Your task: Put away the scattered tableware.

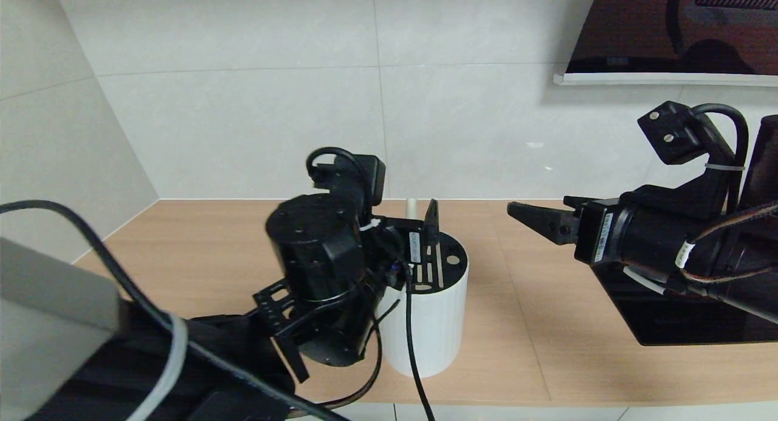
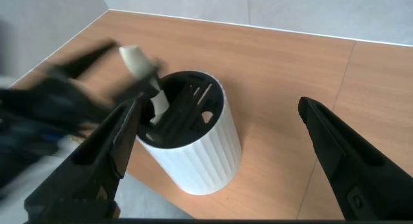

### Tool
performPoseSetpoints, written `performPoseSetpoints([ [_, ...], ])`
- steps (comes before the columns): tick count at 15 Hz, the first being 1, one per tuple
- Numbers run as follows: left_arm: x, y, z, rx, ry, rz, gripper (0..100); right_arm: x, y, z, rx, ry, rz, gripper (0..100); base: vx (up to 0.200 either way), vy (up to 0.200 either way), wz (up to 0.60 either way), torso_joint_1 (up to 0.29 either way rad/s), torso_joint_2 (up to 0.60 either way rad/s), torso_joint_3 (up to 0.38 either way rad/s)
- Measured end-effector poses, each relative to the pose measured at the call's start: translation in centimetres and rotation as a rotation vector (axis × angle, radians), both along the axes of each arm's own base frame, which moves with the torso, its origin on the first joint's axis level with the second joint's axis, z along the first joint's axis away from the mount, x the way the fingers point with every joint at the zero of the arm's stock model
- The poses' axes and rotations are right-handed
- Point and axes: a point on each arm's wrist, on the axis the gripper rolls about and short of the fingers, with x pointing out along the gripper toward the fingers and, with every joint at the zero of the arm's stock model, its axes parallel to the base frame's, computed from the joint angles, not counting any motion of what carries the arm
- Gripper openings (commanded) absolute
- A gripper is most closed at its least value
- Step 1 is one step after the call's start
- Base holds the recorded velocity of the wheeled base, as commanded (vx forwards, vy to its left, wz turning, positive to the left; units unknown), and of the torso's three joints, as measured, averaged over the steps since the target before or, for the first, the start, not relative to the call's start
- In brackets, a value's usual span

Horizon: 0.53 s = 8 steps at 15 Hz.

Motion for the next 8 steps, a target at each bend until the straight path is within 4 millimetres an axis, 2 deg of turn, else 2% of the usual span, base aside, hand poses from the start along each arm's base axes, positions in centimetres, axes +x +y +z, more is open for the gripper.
performPoseSetpoints([
  [3, -3.0, 3.3, 4.5, -0.059, -0.081, -0.127, 100, -0.3, -1.2, 0.8, 0.005, -0.037, -0.043, 100, 0.000, 0.000, 0.00, 0.000, 0.00, 0.000],
  [5, -4.9, 6.3, 7.3, -0.114, -0.156, -0.154, 100, -1.2, -2.8, 1.8, 0.019, -0.079, -0.077, 100, 0.000, 0.000, 0.00, 0.000, 0.00, 0.000],
  [8, -7.3, 11.7, 9.1, -0.152, -0.239, -0.121, 100, -3.8, -5.7, 2.8, 0.053, -0.147, -0.128, 100, 0.000, 0.000, 0.00, 0.000, 0.00, 0.000],
])
